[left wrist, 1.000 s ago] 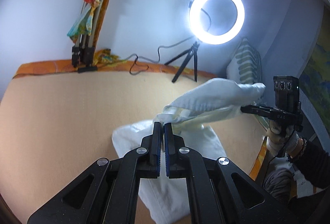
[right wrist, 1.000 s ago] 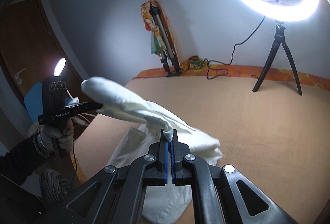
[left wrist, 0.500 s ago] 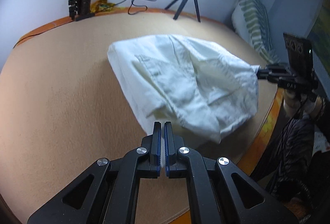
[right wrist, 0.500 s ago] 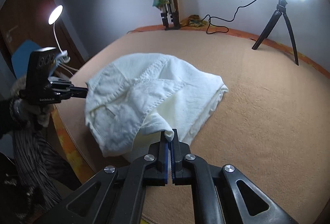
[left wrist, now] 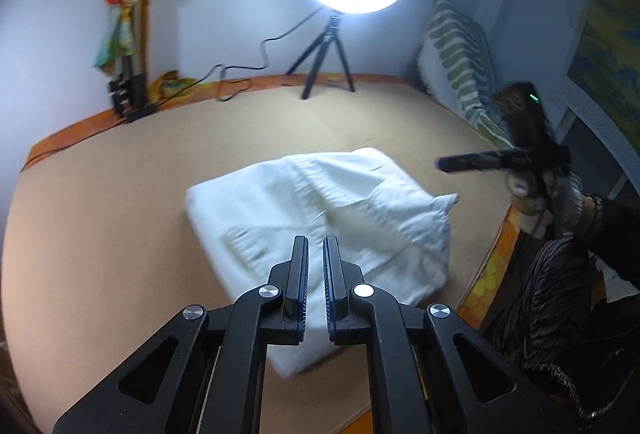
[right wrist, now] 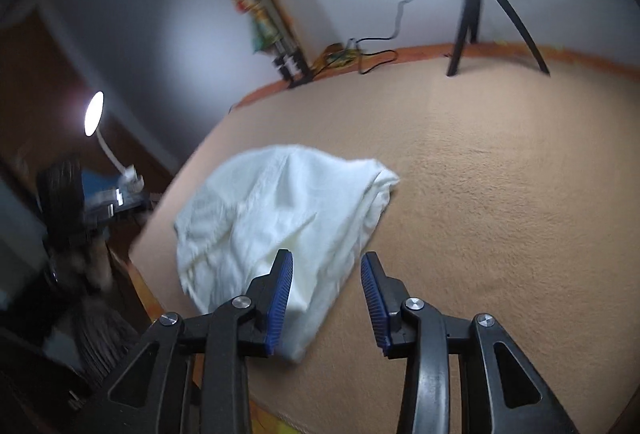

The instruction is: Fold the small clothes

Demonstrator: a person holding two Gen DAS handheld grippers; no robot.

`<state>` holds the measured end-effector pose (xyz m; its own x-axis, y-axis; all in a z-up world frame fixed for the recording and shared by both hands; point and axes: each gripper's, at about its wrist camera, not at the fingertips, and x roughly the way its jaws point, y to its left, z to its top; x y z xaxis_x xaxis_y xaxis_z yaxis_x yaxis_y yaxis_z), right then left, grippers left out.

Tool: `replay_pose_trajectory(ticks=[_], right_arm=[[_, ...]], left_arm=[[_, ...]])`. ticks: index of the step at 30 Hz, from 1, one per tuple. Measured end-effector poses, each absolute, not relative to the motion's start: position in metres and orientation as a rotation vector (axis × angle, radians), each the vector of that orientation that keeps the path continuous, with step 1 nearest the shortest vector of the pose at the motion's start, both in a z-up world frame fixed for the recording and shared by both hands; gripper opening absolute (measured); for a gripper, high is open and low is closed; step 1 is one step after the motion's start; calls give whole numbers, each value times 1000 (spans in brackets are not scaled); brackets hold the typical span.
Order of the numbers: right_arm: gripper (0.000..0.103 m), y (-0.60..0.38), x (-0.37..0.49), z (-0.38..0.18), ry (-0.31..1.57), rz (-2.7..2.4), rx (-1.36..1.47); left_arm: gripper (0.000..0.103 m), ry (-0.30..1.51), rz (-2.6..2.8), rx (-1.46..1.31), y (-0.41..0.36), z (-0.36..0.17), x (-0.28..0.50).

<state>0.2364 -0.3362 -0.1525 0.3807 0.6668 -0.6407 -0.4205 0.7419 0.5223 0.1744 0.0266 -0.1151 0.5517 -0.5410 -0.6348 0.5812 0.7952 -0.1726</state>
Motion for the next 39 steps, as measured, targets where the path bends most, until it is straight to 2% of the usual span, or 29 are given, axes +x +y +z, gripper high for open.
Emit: replay_pose_trajectory(ticks=[7,14,16,18,19,22,25,29,32,33,34,39], right_arm=[[36,-328,311,-197,1071,704,575],[33,-317,339,-234,1146,771,796],[26,-318,344,-239,1138,754,847],[9,-323,345,-238,1115,745,910],[6,-325,346,-233,1090,742,938],[1,-331,351,-210,1015,671,823],[0,-349,357,-213,1014,611,903],[4,-350,347,-184,979,628,751],[14,-337,333,-156,920,679,641],[16,-327,328,-148,909,697,576],[16,-313,324,-141,904,709,494],[16,-238,319,-138,928,757,171]], left_arm=[[6,832,-746,125,-25,-156,198],[6,917,-776,97,-26,-188,205],[6,918,-780,95,-26,-188,206],[6,910,-781,125,-27,-187,202],[6,907,-781,129,-27,-188,201],[6,905,-785,110,-28,-191,203],[6,914,-794,113,-28,-188,205],[6,915,-807,84,-22,-175,201],[7,867,-777,9,-4,-151,203],[10,844,-753,-15,3,-143,206],[14,813,-716,-48,14,-132,212],[14,780,-565,-115,46,-114,265]])
